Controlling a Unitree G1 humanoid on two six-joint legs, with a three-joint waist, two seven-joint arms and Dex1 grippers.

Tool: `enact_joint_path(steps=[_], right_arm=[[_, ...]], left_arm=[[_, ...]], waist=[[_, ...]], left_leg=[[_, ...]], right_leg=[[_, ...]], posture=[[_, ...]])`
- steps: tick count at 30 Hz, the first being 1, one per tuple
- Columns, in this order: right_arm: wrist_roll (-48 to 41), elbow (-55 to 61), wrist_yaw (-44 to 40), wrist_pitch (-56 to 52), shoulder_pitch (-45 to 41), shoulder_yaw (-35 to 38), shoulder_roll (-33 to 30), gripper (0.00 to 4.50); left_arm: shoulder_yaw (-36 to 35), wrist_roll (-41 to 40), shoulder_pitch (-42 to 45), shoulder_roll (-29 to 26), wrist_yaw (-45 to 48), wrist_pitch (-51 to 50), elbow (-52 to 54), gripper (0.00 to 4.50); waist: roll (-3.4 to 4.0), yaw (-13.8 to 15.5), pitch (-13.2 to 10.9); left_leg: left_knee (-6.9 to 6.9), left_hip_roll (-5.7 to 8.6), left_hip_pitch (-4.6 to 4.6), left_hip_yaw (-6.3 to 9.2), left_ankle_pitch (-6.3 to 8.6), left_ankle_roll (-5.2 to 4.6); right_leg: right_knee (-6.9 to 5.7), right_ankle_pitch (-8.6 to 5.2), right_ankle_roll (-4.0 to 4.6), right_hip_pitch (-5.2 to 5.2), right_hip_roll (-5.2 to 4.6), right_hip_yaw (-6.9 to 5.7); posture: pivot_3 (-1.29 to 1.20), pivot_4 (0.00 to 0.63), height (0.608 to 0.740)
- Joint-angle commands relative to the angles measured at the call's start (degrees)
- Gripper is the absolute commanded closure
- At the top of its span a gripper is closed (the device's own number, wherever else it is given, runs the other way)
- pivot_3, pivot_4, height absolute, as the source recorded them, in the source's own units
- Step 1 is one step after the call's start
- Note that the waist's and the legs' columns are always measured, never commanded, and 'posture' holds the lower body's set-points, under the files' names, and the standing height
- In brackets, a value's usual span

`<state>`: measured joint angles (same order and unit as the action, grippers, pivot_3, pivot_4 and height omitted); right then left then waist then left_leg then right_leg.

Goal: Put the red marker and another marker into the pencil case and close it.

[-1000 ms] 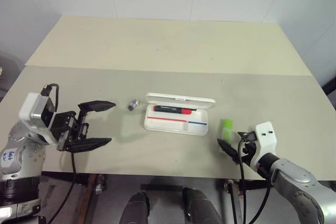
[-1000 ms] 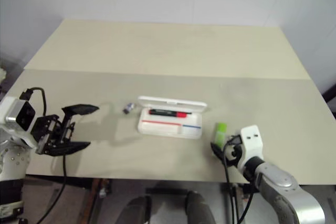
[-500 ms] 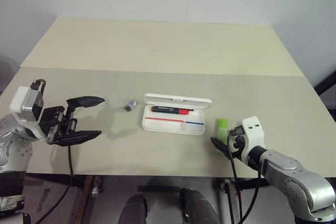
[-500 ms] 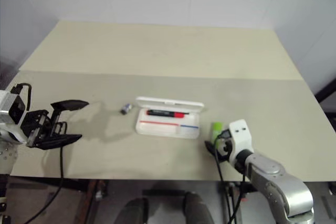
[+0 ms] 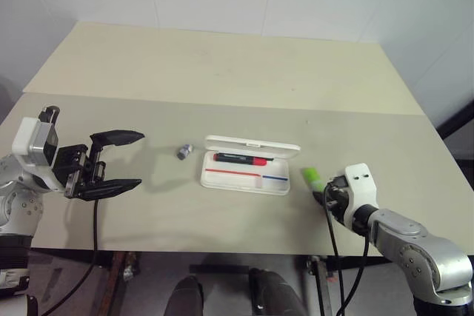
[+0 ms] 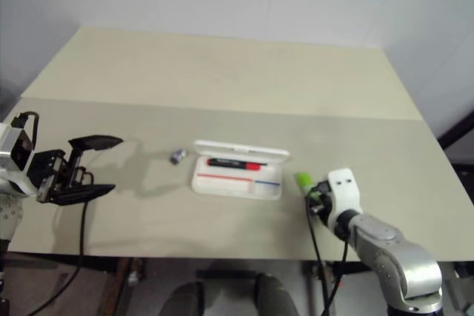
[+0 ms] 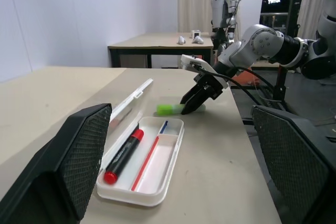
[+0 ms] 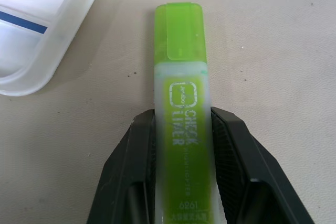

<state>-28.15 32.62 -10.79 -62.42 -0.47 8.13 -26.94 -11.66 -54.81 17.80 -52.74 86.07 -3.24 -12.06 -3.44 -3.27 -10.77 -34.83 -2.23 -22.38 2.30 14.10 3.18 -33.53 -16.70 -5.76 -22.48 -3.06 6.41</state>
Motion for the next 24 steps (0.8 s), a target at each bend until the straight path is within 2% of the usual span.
enact_joint_path(steps=[1,5,9,10,12,13,16,19,21,24], right_arm=[[3.2,-7.7,-2.0,3.4,3.1,-2.1,-1.0,3.41],[5.1,-10.4,-6.2,12.5,2.9,-0.8,-3.2,3.41],[5.1,-10.7,-10.3,19.7,-1.6,2.7,-6.7,3.41],[4.3,-9.6,-11.5,20.3,-3.4,3.4,-7.9,3.41],[2.6,-7.6,-13.4,19.6,-7.0,4.6,-10.3,3.41],[2.1,-7.0,-13.7,19.0,-8.7,5.1,-11.2,3.41],[1.4,-6.4,-14.6,18.5,-13.2,5.9,-12.7,3.41],[-0.2,-4.5,-15.9,17.8,-19.4,5.6,-14.0,3.41],[-1.1,-3.4,-16.5,17.3,-23.1,4.8,-14.2,3.41],[-3.2,-2.2,-17.2,15.6,-29.1,3.6,-14.3,3.41]], left_arm=[[0.1,-0.5,1.4,0.2,6.4,1.2,0.0,0.0],[0.2,-0.4,1.7,1.1,6.4,1.6,0.3,0.0],[0.4,-0.8,1.9,1.5,6.4,1.3,0.2,0.0],[0.5,-0.8,2.0,1.5,6.4,1.3,0.2,0.0],[0.7,-0.6,2.2,1.7,6.4,1.5,0.0,0.0],[0.7,-0.6,2.3,1.8,6.4,1.7,0.0,0.0],[0.6,-0.5,2.5,2.2,6.4,1.7,-0.1,0.0],[0.4,-0.5,2.6,2.5,6.4,1.6,0.0,0.0],[0.3,-0.5,2.6,2.6,6.4,1.5,0.1,0.0],[0.1,-0.7,2.5,2.7,6.4,1.4,0.2,0.0]], waist=[[-0.1,-0.1,0.1],[-0.36,-0.2,0.2],[-0.26,-0.4,0.2],[-0.17,-0.5,0.1],[0.7,-0.6,-0.4],[0.86,-0.6,-0.5],[0.83,0.0,-0.5],[0.8,0.1,-0.5],[0.83,0.1,-0.5],[0.83,0.0,-0.5]], left_leg=[[0.01,-0.02,0.01,-0.11,0.07,0.12],[-0.01,-0.17,0.02,-0.99,0.09,0.15],[-0.07,-0.58,-0.05,-2.25,-0.04,-0.07],[-0.08,-0.61,-0.11,-2.61,-0.08,-0.14],[-0.15,-0.58,-0.52,-2.94,-0.23,-0.38],[-0.13,-0.53,-0.8,-3.24,-0.37,-0.63],[-0.22,-0.46,-0.98,-4.09,-0.72,-1.16],[-0.33,-0.47,-1.13,-4.16,-0.56,-0.97],[-0.32,-0.5,-1.21,-4.16,-0.46,-0.91],[-0.32,-0.59,-1.49,-4.15,-0.39,-0.87]], right_leg=[[0.01,0.0,0.0,0.02,-0.02,0.0],[0.08,0.01,0.02,0.08,-0.16,-0.01],[0.2,0.15,0.25,0.1,-0.5,0.03],[0.41,0.3,0.5,0.1,-0.57,0.05],[0.82,0.66,1.08,-0.1,-0.72,0.03],[0.85,0.77,1.09,-0.35,-0.7,-0.01],[0.15,0.72,0.94,-0.98,-0.63,-0.02],[-0.27,0.54,-0.49,-1.31,-0.57,0.0],[-0.43,0.7,-1.81,-1.49,-0.54,0.0],[-0.91,0.44,-2.29,-2.0,-0.45,-0.01]], posture=[[0.0,0.15,0.74],[0.0,0.15,0.74],[0.0,0.15,0.74],[0.0,0.15,0.74],[0.0,0.15,0.74],[0.0,0.15,0.74],[0.0,0.15,0.74],[0.0,0.15,0.74],[0.0,0.15,0.74],[0.0,0.15,0.74]])
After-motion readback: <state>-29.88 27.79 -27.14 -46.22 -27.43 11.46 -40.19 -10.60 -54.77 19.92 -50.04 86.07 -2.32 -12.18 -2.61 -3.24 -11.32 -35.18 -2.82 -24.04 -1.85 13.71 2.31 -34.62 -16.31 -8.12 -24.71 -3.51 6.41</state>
